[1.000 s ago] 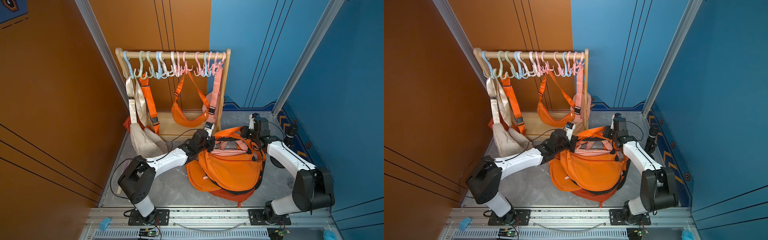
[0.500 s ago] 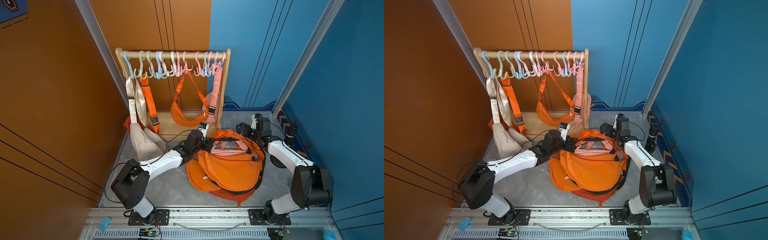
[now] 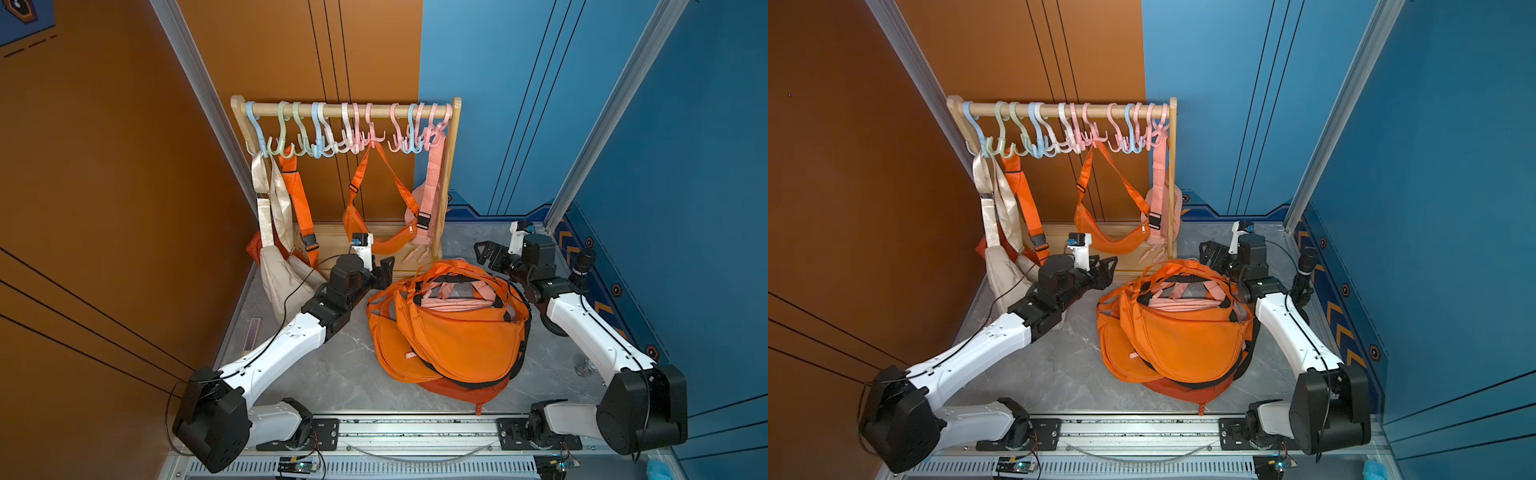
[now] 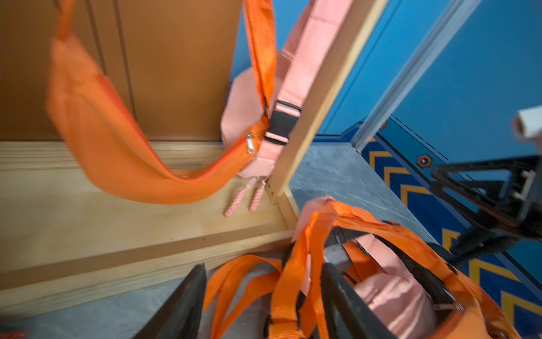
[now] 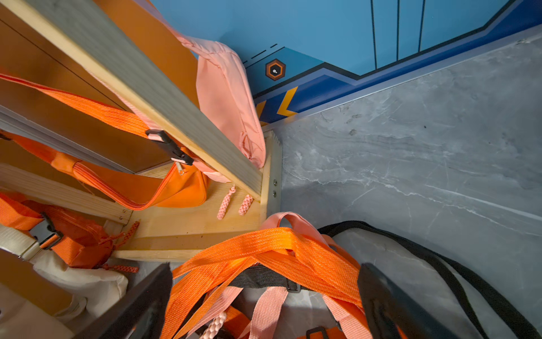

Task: Take the bag off the hook
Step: Place the bag inside the bag, then pick up the bag from the hook.

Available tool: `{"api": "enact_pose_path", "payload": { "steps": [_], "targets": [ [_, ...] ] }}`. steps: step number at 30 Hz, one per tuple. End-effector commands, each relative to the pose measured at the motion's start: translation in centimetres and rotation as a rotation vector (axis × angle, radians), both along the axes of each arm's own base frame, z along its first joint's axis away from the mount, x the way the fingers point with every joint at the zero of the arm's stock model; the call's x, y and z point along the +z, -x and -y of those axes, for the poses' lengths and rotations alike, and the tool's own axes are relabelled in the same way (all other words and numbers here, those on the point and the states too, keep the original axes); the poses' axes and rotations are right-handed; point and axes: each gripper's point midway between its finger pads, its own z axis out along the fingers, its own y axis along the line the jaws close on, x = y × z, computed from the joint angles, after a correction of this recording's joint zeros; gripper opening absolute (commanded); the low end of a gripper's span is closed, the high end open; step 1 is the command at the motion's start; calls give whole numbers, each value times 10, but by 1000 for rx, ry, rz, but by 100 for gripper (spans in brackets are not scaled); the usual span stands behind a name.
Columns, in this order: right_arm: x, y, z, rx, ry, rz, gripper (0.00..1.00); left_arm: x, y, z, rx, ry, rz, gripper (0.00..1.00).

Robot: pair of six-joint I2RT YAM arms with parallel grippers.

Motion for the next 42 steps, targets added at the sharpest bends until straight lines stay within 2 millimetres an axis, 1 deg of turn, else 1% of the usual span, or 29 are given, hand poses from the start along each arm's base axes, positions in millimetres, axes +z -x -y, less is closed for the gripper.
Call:
{"api": "enact_pose_path", "payload": {
  "steps": [1, 2, 4, 8, 9, 10, 15, 18, 21, 24, 27, 35, 39, 42],
  "targets": [
    [5, 12, -18, 64, 6, 10, 100, 12, -6, -34, 89, -27, 27, 64],
    [9, 13, -24, 80, 10, 20, 100, 20, -9, -41, 105, -29, 45, 64],
    [14, 16, -34, 110, 19, 31, 100, 32, -15, -48, 120, -53, 80, 64],
    [23, 22, -54, 166, 27, 54, 100, 57, -31, -53, 126, -113, 140, 64],
    [25, 24, -60, 181, 29, 58, 100, 68, -37, -54, 127, -122, 163, 64],
    [26, 25, -64, 195, 31, 63, 100, 75, -41, -54, 129, -132, 178, 64],
    [27, 36, -94, 297, 67, 69, 100, 100, -67, -52, 141, -217, 244, 64],
    [28, 40, -102, 336, 73, 76, 100, 114, -83, -51, 155, -252, 281, 63],
    [29, 42, -107, 356, 70, 80, 100, 124, -98, -48, 158, -275, 309, 62],
    [28, 42, -110, 369, 74, 78, 100, 127, -113, -44, 165, -310, 325, 60],
    [22, 42, -112, 381, 82, 61, 100, 129, -127, -45, 178, -330, 345, 58],
    [9, 34, -123, 423, 81, 24, 100, 130, -168, -46, 185, -344, 363, 58],
    [4, 31, -128, 439, 74, 13, 100, 134, -184, -42, 181, -350, 381, 58],
    [-3, 29, -129, 448, 76, -3, 100, 136, -195, -38, 173, -351, 394, 58]
  ]
}}
